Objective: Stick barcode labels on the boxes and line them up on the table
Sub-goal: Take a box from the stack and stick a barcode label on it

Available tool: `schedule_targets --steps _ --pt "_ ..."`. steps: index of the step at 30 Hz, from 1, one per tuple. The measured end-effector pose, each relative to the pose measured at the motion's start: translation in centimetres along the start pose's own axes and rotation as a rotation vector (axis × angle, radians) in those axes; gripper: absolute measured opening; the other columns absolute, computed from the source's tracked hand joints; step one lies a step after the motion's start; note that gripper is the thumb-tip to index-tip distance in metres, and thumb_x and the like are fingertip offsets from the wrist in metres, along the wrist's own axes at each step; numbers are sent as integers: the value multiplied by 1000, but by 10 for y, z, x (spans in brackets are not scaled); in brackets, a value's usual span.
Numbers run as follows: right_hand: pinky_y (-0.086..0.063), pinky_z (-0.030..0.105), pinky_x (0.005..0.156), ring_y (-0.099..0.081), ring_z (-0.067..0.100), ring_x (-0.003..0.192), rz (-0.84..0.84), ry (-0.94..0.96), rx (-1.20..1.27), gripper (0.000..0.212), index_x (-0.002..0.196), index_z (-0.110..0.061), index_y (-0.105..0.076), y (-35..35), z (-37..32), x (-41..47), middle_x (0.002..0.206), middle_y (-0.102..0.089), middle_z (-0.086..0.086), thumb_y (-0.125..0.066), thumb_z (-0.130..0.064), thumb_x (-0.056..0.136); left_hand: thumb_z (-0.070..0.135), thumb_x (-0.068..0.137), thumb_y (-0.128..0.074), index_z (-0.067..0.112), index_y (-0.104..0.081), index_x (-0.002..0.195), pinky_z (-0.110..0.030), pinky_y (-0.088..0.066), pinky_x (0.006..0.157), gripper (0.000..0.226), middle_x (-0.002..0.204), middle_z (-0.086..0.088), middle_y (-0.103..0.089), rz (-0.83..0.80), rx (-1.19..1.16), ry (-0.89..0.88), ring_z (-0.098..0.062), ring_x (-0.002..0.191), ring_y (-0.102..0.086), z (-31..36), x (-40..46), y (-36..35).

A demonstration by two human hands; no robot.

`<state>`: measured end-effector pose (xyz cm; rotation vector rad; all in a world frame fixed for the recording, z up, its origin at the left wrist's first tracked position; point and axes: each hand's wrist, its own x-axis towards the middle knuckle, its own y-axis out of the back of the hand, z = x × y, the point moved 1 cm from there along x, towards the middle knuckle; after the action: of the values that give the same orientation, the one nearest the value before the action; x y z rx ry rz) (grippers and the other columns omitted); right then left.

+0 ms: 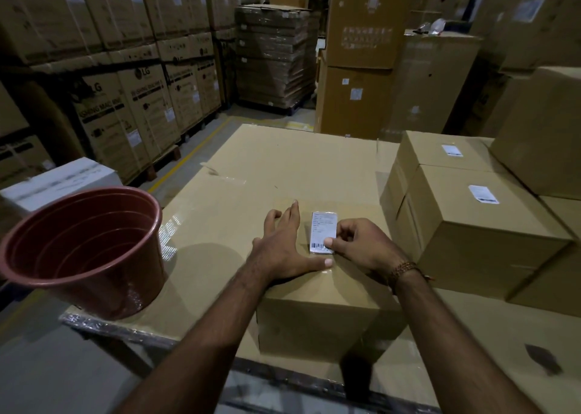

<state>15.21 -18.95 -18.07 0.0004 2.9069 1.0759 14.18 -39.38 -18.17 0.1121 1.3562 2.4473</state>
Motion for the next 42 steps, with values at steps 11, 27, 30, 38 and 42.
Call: schedule_targets --steps 11,27,30,38,42 --pt "-62 43 83 -74 16 89 -49 22 44 19 82 -20 -75 3 -3 -13 91 -80 -2 -79 -32 95 84 70 -75 29 14 166 -63 -29 120 143 172 17 3 14 -25 -17 -13 160 4 0 -3 2" --pt "-51 30 70 -60 12 77 -25 32 -53 31 74 -12 -63 -2 -5 -20 91 -66 8 -80 -28 94 90 71 -66 28 7 167 -62 -34 113 136 174 17 -1 41 27 -71 -16 159 2 -7 2 -4" --pt "-45 20 66 -51 3 69 -2 35 -59 28 81 -8 -67 -4 -2 -21 89 -59 3 -80 -29 94 92 73 -62 28 5 167 -64 -34 113 132 174 17 -2 38 37 -92 -16 159 2 -12 5 -6" --pt "-45 22 68 -49 8 73 10 57 -72 21 100 -12 -77 -7 5 -20 89 -54 2 -76 -33 96 77 75 -73 30 5 168 -70 -27 115 130 174 22 5 -45 -13 -137 -8 158 12 -22 12 -6" --pt "-42 22 69 -49 9 75 -8 98 -45 29 105 -2 -75 -6 6 -22 98 -58 17 -75 -30 98 76 75 -74 30 5 168 -70 -27 117 130 174 22 5 -51 -18 -141 -8 158 11 -21 13 -5"
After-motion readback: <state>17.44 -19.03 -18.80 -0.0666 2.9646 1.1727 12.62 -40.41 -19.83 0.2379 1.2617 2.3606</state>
